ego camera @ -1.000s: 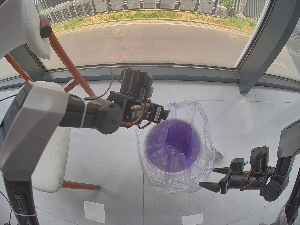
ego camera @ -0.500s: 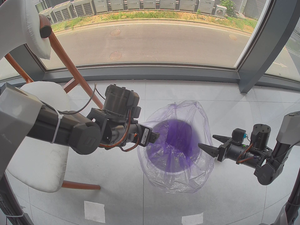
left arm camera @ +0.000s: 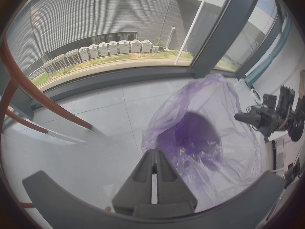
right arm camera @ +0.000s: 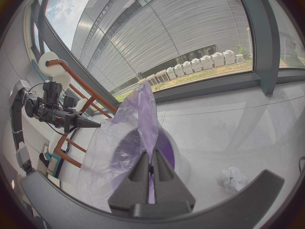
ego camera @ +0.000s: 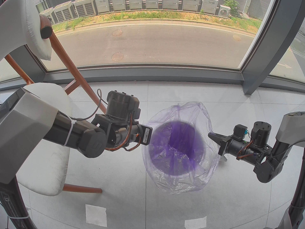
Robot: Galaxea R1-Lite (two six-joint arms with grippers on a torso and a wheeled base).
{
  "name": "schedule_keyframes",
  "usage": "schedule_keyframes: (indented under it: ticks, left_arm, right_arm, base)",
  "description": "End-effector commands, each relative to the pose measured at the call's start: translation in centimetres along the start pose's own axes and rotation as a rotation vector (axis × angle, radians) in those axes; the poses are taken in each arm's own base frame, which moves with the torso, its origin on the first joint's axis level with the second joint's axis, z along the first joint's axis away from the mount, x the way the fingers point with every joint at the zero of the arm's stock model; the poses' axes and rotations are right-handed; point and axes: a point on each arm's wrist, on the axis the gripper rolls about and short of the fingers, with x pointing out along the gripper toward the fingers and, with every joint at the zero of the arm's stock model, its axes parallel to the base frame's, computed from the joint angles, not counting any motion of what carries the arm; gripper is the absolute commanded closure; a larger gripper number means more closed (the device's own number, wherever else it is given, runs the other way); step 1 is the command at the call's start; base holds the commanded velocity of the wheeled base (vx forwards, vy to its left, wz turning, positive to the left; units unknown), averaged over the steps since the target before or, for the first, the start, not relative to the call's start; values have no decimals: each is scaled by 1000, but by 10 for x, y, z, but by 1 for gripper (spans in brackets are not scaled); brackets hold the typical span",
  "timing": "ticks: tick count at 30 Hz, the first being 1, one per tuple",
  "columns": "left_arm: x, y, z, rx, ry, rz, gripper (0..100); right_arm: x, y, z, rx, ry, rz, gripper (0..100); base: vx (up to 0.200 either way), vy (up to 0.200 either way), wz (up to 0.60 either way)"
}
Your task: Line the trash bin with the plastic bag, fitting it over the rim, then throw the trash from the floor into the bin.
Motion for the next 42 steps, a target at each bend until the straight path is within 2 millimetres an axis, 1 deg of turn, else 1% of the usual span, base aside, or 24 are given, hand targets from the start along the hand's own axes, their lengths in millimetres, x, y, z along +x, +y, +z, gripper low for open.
schedule_keyframes:
  ticks: [1,3,4,8,10,11,12,14,17,20,22,24,28,29,32,34,39,42]
  left_arm:
    - [13,0,10,-61,-44,6,100]
    - [14,0,22,-97,-80,3,100]
    - [17,0,24,-103,-79,5,100]
    - [28,12,30,-125,-73,31,100]
    - [37,14,29,-153,-73,37,100]
    - [37,14,29,-156,-73,38,100]
    - [44,16,27,-192,-65,42,100]
    - [47,16,25,-198,-57,44,100]
    - [57,26,25,-227,-56,63,100]
    - [63,29,29,-231,-63,69,100]
    - [63,30,30,-232,-60,73,100]
    - [64,33,31,-233,-50,90,100]
    - [73,34,28,-234,-46,119,100]
    - [75,40,27,-238,-48,145,100]
    - [76,43,25,-241,-43,159,100]
    - [77,44,24,-241,-40,162,100]
    - [80,50,18,-243,-20,180,100]
    - [81,50,5,-231,23,191,100]
  right_arm:
    - [11,-7,9,30,-46,1,100]
    - [16,-8,17,72,-75,0,100]
    - [18,-10,19,84,-85,-5,100]
    - [30,-19,27,143,-100,-34,100]
    - [35,-23,30,163,-100,-43,100]
    - [36,-24,30,165,-100,-45,100]
    - [42,-28,31,183,-92,-53,100]
    - [43,-30,33,183,-95,-60,100]
    - [55,-40,34,190,-98,-96,100]
    - [61,-47,35,197,-92,-115,100]
    - [64,-48,35,200,-85,-117,100]
    - [68,-51,32,207,-69,-122,100]
    - [77,-57,27,211,-60,-126,100]
    - [82,-60,25,212,-63,-140,100]
    - [87,-66,17,220,-50,-156,100]
    - [88,-70,11,226,-38,-166,100]
    - [85,-78,4,238,-26,-191,100]
    - [82,-85,-1,245,-15,-210,100]
  base:
    - [0,0,0]
    - [0,0,0]
    - [0,0,0]
    - [0,0,0]
    - [0,0,0]
    - [0,0,0]
    - [0,0,0]
    - [0,0,0]
    - [0,0,0]
    - [0,0,0]
    - [0,0,0]
    - [0,0,0]
    - [0,0,0]
    - [0,0,0]
    - [0,0,0]
    - [0,0,0]
    - [0,0,0]
    - [0,0,0]
